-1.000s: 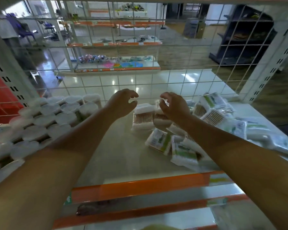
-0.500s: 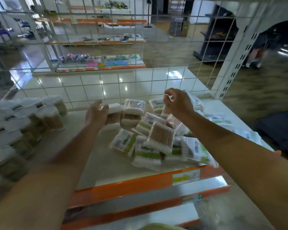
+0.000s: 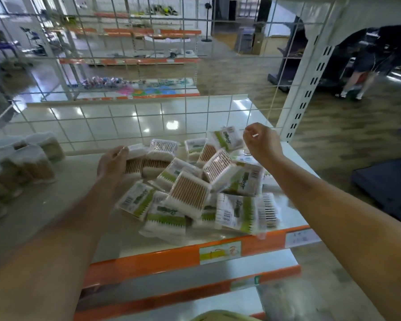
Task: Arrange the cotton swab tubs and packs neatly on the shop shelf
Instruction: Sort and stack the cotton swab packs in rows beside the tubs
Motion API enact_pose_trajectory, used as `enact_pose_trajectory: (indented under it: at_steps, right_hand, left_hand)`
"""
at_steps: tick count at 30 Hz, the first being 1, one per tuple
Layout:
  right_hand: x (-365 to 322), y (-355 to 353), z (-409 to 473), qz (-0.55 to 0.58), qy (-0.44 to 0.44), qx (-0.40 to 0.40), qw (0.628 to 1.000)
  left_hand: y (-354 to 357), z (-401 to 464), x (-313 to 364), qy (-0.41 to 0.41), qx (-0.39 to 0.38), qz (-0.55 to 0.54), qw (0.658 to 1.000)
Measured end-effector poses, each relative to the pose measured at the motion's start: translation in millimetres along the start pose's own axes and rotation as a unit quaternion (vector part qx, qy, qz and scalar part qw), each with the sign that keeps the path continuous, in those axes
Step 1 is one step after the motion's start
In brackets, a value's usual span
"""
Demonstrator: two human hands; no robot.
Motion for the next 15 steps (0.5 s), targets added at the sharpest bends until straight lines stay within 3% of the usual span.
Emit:
enact_pose_trajectory:
  at_steps: [15]
  right_hand:
    - [66.9, -36.0, -12.7, -0.044, 0.085, -0.023, 0.995]
  left_hand:
    - [14.6, -15.0, 7.0, -0.001, -0.006, 0.016, 1.000]
Point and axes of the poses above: each hand's wrist, its own z-axis towards the middle knuckle, its own y-axis out of the palm, x = y × z, the point moved 1 cm from there along z, towards the middle knuckle, and after that the axes turned 4 degrees about z, right-handed, at the moved point
